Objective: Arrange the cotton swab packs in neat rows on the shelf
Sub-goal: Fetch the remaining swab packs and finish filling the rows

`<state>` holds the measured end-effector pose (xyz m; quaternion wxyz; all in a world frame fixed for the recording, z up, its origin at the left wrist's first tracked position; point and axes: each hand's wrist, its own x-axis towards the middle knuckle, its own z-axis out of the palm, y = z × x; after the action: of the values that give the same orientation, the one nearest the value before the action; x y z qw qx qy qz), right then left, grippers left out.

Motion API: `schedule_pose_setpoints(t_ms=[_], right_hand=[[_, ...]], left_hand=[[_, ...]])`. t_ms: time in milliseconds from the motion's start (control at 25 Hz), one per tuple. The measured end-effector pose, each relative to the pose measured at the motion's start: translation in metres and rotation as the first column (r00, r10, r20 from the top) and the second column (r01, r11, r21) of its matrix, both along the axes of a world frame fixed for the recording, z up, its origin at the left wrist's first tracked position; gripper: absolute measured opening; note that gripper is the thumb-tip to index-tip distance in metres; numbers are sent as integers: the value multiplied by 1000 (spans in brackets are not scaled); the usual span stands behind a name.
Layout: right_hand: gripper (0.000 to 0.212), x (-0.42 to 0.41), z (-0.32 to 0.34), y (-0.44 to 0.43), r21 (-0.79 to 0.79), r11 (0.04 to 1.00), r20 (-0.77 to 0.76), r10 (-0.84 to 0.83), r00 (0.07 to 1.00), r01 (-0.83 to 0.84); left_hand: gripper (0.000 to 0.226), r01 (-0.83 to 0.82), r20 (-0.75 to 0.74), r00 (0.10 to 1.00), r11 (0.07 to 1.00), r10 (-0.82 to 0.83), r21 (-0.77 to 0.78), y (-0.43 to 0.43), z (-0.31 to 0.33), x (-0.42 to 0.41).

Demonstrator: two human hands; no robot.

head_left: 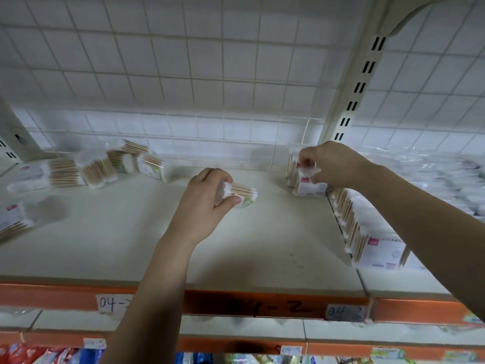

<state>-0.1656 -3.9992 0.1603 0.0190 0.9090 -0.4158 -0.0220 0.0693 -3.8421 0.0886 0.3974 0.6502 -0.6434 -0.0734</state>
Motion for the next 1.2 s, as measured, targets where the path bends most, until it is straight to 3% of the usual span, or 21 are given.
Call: schedule_pose_setpoints(t_ms=[200, 400, 640, 960, 1200], right_hand=[[26, -2, -12, -13, -46, 997, 52, 62, 997, -60], [27, -3, -22, -18, -274, 962, 13, 0, 1000, 4], [44, -14, -13, -9, -242, 970, 78, -6, 997, 25], [28, -27, -7, 31, -200, 977, 303, -6, 953, 69], [21, -47, -6, 82, -236, 960, 471, -21, 882, 149]], left_hand=[[30, -24, 0, 1000, 999, 24, 22, 2, -2, 1], [31, -37, 9, 999, 999, 37, 31, 7, 1, -7], [36, -89, -5, 996, 996, 89, 14, 14, 4, -26], [49, 9, -69, 998, 1000, -9, 8, 24, 21, -44], [38, 71, 8, 997, 997, -71, -44, 28, 42, -59]])
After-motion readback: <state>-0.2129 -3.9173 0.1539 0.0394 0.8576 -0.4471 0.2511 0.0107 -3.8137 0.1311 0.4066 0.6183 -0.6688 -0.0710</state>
